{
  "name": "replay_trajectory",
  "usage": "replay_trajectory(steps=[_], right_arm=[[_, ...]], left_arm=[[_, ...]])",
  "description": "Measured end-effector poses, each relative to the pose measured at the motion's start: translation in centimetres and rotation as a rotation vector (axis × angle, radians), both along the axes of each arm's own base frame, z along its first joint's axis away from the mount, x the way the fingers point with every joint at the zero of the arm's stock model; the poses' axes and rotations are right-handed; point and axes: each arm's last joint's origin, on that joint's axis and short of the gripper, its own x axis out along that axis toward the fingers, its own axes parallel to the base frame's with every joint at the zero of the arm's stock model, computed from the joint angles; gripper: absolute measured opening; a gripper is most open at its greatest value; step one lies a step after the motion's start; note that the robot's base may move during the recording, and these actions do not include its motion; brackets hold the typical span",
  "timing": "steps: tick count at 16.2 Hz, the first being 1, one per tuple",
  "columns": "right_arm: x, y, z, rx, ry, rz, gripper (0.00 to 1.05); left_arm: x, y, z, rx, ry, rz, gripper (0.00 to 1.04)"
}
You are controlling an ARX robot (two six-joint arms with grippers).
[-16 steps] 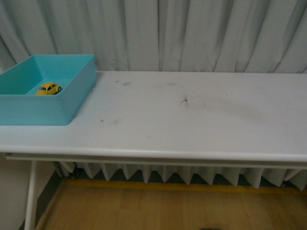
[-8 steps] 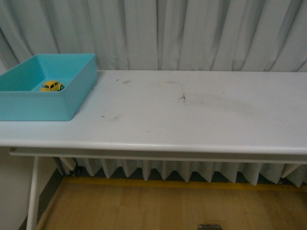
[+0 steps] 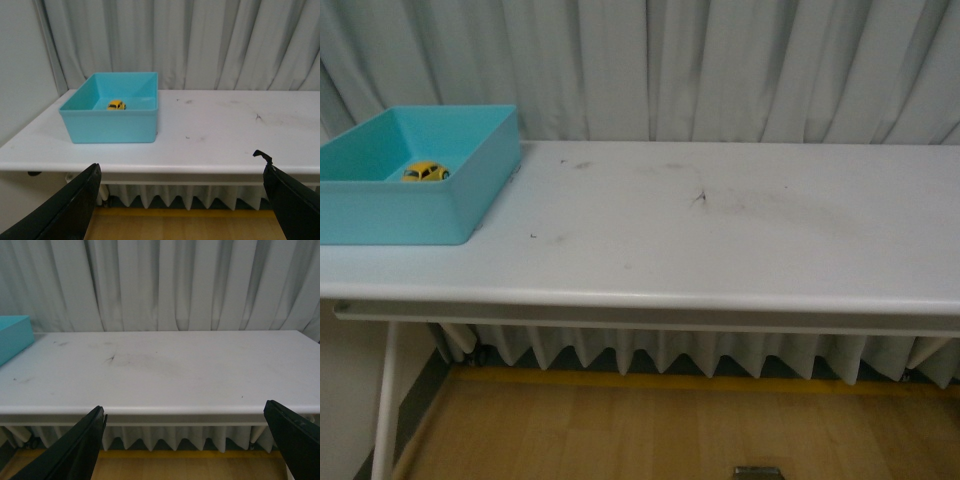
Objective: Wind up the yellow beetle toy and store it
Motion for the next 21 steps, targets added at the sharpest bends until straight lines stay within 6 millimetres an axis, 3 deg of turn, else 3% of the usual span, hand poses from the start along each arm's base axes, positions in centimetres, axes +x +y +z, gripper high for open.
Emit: replay_trajectory(steps=[21], right_arm=[[0.00,0.00,-0.03,0.001,0.003,0.001,0.98]], left_arm=[[0.00,0.00,-0.04,0.000,0.004,0.000,0.98]])
